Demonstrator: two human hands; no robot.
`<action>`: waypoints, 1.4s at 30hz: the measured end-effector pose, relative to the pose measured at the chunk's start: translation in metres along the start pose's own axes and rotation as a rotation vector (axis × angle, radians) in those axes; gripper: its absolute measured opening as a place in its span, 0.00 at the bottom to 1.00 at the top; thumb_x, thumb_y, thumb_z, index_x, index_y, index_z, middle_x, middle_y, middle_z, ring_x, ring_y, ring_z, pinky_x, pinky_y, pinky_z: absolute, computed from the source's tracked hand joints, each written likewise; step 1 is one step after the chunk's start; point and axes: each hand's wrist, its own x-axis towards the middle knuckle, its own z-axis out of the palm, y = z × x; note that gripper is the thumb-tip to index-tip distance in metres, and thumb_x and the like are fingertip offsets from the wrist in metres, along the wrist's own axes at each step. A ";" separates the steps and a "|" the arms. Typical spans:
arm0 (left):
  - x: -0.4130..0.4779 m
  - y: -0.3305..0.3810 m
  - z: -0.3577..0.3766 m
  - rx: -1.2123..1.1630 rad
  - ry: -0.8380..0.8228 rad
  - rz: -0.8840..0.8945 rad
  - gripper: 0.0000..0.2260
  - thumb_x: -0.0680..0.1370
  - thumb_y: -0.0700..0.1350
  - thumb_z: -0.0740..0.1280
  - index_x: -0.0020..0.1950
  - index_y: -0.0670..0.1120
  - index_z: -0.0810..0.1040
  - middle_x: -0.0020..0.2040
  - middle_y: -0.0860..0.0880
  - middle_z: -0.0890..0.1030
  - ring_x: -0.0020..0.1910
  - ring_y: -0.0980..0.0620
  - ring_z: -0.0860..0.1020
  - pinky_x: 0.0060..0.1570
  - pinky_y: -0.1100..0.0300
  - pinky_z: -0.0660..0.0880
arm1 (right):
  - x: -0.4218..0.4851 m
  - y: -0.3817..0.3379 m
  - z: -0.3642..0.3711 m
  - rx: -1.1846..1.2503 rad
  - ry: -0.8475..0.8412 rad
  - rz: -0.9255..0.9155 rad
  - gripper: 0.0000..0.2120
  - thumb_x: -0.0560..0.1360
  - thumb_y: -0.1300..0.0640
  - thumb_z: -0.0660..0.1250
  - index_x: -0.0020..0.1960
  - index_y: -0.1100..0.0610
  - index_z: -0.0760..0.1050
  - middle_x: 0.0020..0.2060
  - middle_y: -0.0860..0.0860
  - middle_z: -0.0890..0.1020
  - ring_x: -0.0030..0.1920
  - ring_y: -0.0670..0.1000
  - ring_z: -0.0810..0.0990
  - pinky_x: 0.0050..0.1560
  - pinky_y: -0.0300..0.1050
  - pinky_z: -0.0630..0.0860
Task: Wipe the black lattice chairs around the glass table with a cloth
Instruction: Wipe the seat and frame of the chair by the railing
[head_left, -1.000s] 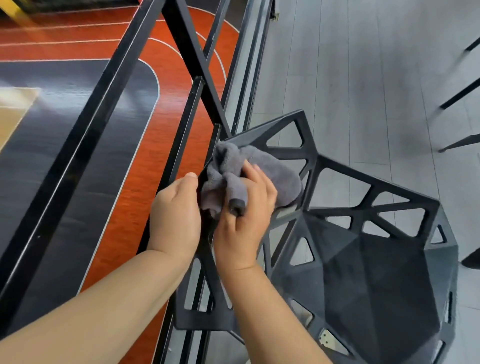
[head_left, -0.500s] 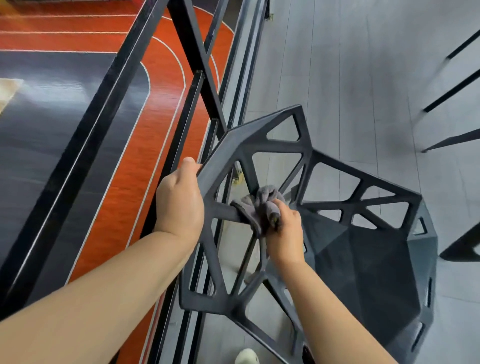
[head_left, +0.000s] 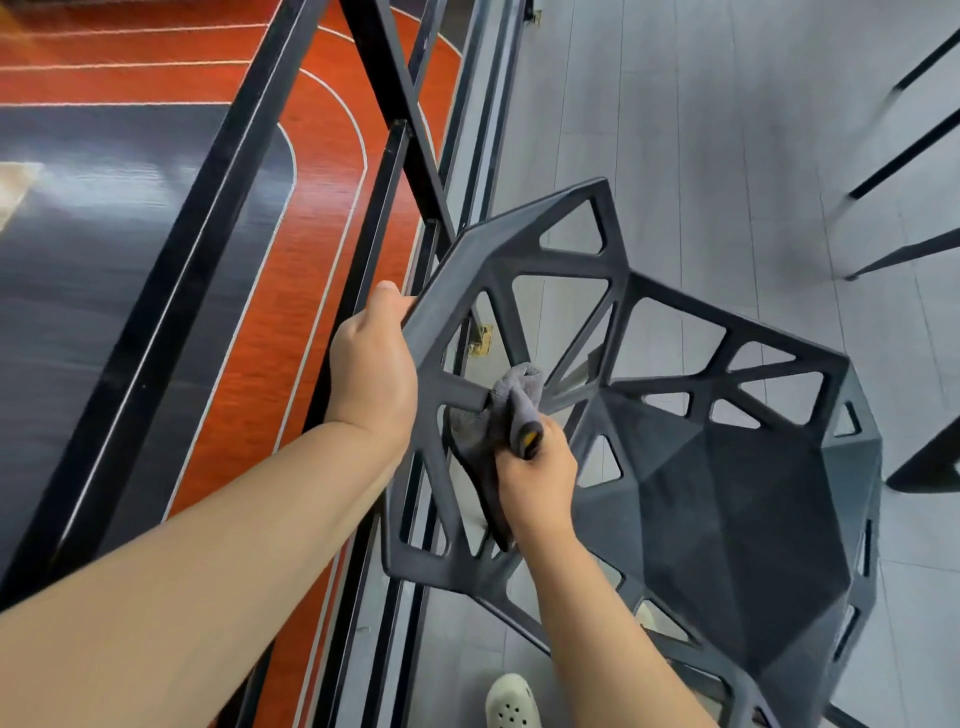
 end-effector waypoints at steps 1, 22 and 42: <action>0.000 0.000 0.000 -0.003 0.000 -0.009 0.22 0.70 0.60 0.56 0.53 0.50 0.81 0.45 0.47 0.79 0.44 0.46 0.76 0.48 0.48 0.73 | -0.005 -0.007 0.003 0.039 0.017 -0.014 0.24 0.70 0.70 0.61 0.62 0.51 0.76 0.50 0.45 0.77 0.53 0.48 0.76 0.49 0.34 0.68; 0.006 -0.007 -0.002 0.029 -0.035 0.094 0.20 0.65 0.59 0.57 0.42 0.44 0.75 0.38 0.46 0.67 0.36 0.47 0.64 0.38 0.51 0.63 | 0.040 0.016 -0.049 -0.677 -0.143 0.033 0.10 0.71 0.65 0.60 0.40 0.51 0.74 0.41 0.53 0.78 0.46 0.58 0.77 0.40 0.46 0.72; 0.009 -0.008 -0.003 -0.016 -0.133 0.091 0.17 0.66 0.54 0.57 0.40 0.40 0.72 0.40 0.45 0.68 0.37 0.45 0.62 0.37 0.50 0.61 | -0.096 0.068 -0.055 -0.523 -0.342 -0.431 0.14 0.68 0.54 0.62 0.47 0.41 0.82 0.41 0.43 0.75 0.42 0.46 0.77 0.38 0.41 0.74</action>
